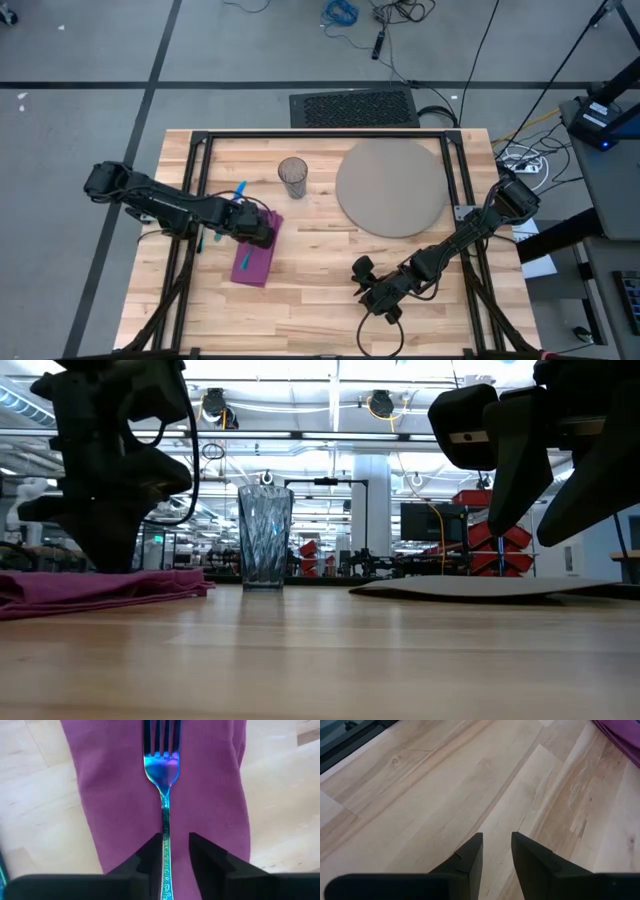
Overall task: Set table place
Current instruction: Move the gray placemat to the center of the table
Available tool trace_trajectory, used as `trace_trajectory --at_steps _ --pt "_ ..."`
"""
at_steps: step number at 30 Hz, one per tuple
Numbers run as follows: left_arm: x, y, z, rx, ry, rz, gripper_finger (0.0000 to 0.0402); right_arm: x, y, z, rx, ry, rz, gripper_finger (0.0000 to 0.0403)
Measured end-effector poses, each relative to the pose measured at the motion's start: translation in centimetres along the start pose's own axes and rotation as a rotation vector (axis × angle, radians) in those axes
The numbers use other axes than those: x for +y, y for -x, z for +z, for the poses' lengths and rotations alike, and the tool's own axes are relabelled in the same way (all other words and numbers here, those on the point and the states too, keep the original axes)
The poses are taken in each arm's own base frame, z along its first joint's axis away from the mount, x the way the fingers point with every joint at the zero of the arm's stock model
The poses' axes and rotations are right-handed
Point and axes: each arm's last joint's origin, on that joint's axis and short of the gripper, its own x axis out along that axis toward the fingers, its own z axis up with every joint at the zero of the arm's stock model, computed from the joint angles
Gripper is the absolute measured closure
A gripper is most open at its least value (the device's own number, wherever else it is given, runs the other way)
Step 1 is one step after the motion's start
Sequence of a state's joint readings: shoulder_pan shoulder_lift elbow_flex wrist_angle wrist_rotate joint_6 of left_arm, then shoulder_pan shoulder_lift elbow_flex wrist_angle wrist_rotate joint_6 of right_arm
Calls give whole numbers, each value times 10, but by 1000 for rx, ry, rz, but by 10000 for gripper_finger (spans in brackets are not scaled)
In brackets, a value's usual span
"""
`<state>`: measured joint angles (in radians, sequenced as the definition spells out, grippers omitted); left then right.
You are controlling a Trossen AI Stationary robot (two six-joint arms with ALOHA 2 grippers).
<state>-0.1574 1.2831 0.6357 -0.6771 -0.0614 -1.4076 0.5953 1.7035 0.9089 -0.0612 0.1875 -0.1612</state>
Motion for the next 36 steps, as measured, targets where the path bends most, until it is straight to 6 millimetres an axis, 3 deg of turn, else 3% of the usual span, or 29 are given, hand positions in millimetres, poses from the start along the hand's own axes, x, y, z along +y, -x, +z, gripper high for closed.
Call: trace_trajectory --at_steps 4,10,20,30,36 --pt "-3 2 1 -4 0 -20 291 0 0 0 0 -5 0 314" --pt "-12 13 -1 -48 -94 -20 286 1 0 0 1 -18 2 314" --pt "-13 19 -24 -90 -258 15 286 6 1 -2 22 -57 15 314" --pt "-52 60 -39 -454 -504 -151 286 1 3 -1 29 -71 -100 314" --pt "-77 82 -53 -643 -689 -315 285 -10 37 4 18 -166 -214 314"
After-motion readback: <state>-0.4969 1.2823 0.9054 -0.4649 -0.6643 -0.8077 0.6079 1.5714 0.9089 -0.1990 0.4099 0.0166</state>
